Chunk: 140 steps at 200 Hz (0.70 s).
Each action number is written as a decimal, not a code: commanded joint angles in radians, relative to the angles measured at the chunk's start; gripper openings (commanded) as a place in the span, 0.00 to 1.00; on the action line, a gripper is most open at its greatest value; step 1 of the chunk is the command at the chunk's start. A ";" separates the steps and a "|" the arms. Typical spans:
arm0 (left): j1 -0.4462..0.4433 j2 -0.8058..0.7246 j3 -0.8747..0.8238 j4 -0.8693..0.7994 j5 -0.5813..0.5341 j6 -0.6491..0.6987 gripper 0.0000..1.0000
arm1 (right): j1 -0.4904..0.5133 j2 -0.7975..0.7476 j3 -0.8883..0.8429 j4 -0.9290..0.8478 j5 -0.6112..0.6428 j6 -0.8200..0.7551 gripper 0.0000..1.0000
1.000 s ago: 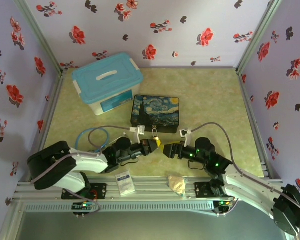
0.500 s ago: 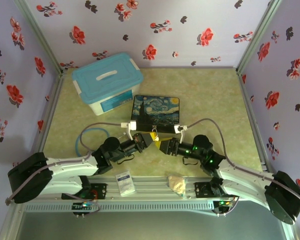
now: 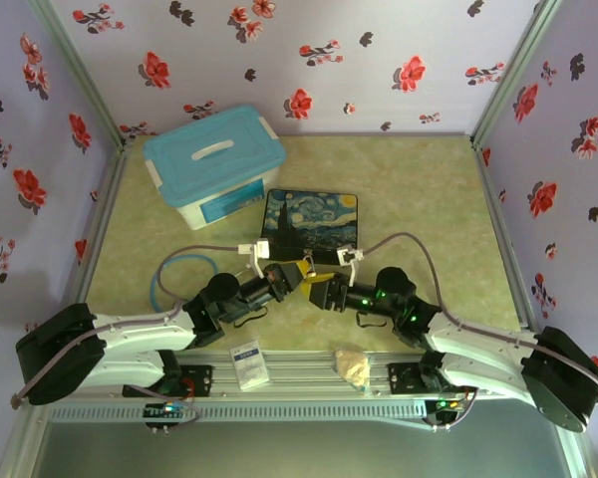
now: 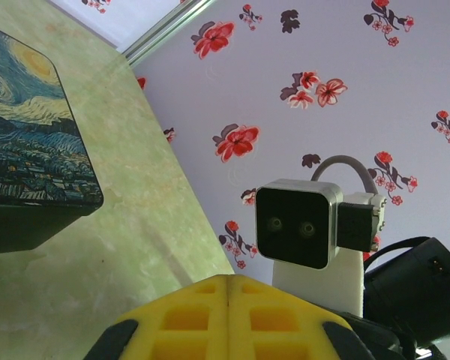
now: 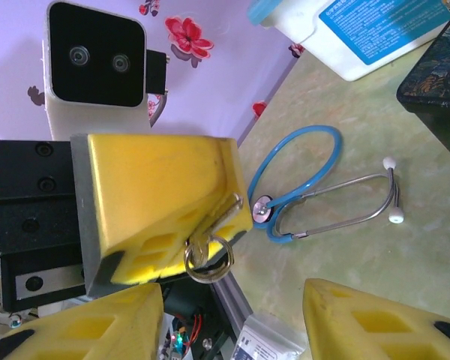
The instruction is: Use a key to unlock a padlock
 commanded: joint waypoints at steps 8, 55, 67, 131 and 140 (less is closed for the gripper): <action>0.002 0.005 -0.009 0.009 -0.022 -0.009 0.00 | 0.012 0.026 0.035 0.053 0.030 -0.044 0.56; 0.001 0.011 -0.015 0.004 -0.026 -0.031 0.00 | 0.026 0.014 0.087 -0.071 0.116 -0.150 0.44; 0.002 0.016 -0.016 -0.024 -0.038 -0.048 0.00 | 0.031 0.007 0.096 -0.098 0.140 -0.171 0.42; -0.004 0.111 -0.061 0.057 -0.051 -0.121 0.00 | 0.038 0.050 0.064 -0.074 0.127 -0.160 0.13; -0.004 0.123 -0.065 0.061 -0.056 -0.131 0.00 | 0.038 0.046 0.052 -0.075 0.130 -0.153 0.10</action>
